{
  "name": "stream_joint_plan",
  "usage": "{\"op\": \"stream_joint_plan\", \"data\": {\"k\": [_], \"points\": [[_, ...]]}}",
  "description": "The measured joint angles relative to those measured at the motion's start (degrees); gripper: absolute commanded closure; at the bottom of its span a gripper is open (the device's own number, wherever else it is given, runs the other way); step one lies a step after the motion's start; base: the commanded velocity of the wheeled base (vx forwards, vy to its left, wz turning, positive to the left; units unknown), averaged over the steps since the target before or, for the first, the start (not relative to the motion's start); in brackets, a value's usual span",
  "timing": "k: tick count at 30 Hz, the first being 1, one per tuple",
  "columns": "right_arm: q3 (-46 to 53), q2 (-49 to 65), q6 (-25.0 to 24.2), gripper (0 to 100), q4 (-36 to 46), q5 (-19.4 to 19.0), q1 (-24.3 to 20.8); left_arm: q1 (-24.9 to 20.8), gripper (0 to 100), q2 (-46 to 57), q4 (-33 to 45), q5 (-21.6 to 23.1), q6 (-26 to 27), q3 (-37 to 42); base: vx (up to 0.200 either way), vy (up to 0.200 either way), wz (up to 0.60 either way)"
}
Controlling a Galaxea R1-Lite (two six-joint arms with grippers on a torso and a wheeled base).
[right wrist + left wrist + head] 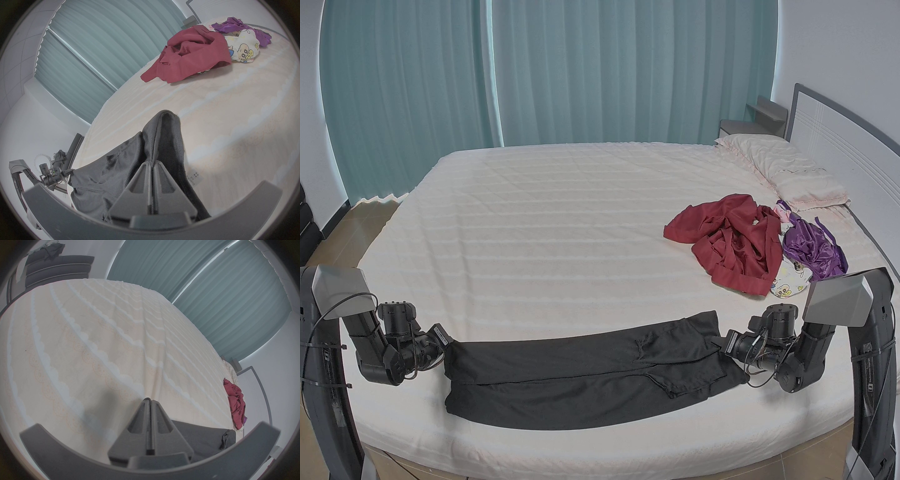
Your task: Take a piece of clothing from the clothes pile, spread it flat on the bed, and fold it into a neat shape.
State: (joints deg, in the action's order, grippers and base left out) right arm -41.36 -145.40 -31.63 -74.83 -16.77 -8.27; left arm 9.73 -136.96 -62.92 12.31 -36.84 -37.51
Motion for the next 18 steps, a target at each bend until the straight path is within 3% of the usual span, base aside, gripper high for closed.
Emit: {"op": "stream_joint_plan", "data": {"k": [8,9,10,11,18], "points": [[0.3,0.0,0.4,100,0.0,0.0,0.6,0.0,100,0.0,-0.1,0.0,0.2,0.3,0.000,0.000,0.00],[0.3,0.0,0.4,100,0.1,0.0,0.7,0.0,0,0.0,-0.1,0.0,0.3,0.4,0.000,0.000,0.00],[0.3,0.0,0.5,100,0.1,0.0,0.7,0.0,0,0.0,-0.1,0.0,0.3,0.4,0.000,0.000,0.00],[0.3,0.0,0.5,0,0.1,0.1,0.7,0.0,0,0.0,-0.1,0.0,0.4,0.4,0.000,0.000,0.00],[0.7,0.0,0.8,0,-0.1,0.1,0.3,-0.1,0,0.0,-0.1,0.1,0.5,0.6,0.000,0.000,0.00]]}}
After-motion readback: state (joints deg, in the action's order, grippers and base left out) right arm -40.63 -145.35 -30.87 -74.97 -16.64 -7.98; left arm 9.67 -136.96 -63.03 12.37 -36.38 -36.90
